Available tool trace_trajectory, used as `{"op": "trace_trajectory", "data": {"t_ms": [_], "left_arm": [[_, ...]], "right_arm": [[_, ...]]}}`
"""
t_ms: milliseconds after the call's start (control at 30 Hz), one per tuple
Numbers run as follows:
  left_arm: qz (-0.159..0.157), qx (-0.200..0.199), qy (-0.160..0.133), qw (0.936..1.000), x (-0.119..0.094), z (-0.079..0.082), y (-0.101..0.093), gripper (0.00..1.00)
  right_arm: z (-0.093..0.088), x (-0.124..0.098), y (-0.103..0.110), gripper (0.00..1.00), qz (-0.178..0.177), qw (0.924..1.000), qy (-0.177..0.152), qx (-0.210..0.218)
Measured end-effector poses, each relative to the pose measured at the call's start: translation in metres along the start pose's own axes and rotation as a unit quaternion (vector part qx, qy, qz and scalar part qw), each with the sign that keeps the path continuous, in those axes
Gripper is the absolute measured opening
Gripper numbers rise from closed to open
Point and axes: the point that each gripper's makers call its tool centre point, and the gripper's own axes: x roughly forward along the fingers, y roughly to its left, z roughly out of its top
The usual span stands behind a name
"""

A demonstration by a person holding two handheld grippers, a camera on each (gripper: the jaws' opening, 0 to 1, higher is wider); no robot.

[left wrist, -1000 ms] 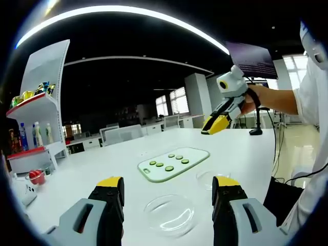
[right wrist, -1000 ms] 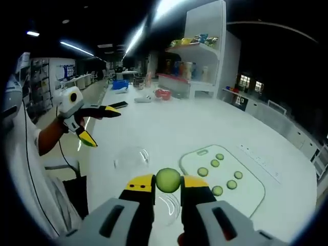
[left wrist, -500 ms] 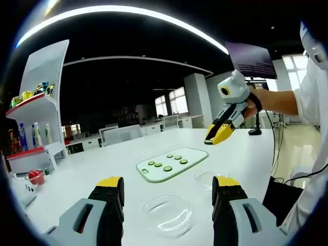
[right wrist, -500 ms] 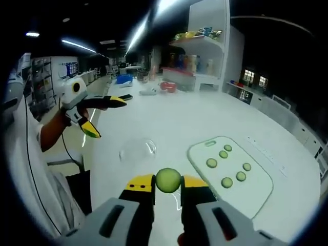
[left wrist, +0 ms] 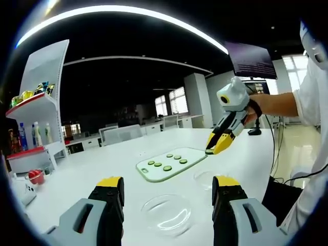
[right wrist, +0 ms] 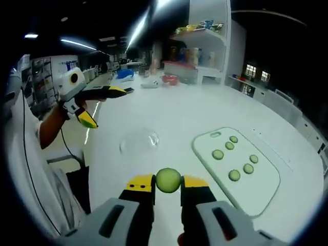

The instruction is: Open the petri dish lid, add cucumber slices into the petri dish, and close the lid

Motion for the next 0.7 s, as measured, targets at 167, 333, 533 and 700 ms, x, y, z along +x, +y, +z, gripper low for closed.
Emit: {"op": "trace_trajectory", "data": {"t_ms": [167,333,533,700], "left_arm": [[-0.002,0.0,0.0,1.0,0.0,0.0,-0.002,0.7],[-0.004,-0.001,0.0,1.0,0.001,0.0,-0.004,0.7],[-0.004,-0.001,-0.002,1.0,0.0,0.001,-0.004,0.7],[-0.004,-0.004,-0.001,1.0,0.0,-0.001,-0.005,0.7]], "right_arm": [[-0.008,0.004,0.002,0.19,0.001,1.0,0.008,0.003],[-0.012,0.007,0.004,0.19,0.002,0.9999,0.008,0.011],[-0.021,0.013,0.007,0.19,0.008,0.9997,0.019,0.014],[-0.031,0.019,0.004,0.19,0.01,0.9995,0.025,0.018]]}}
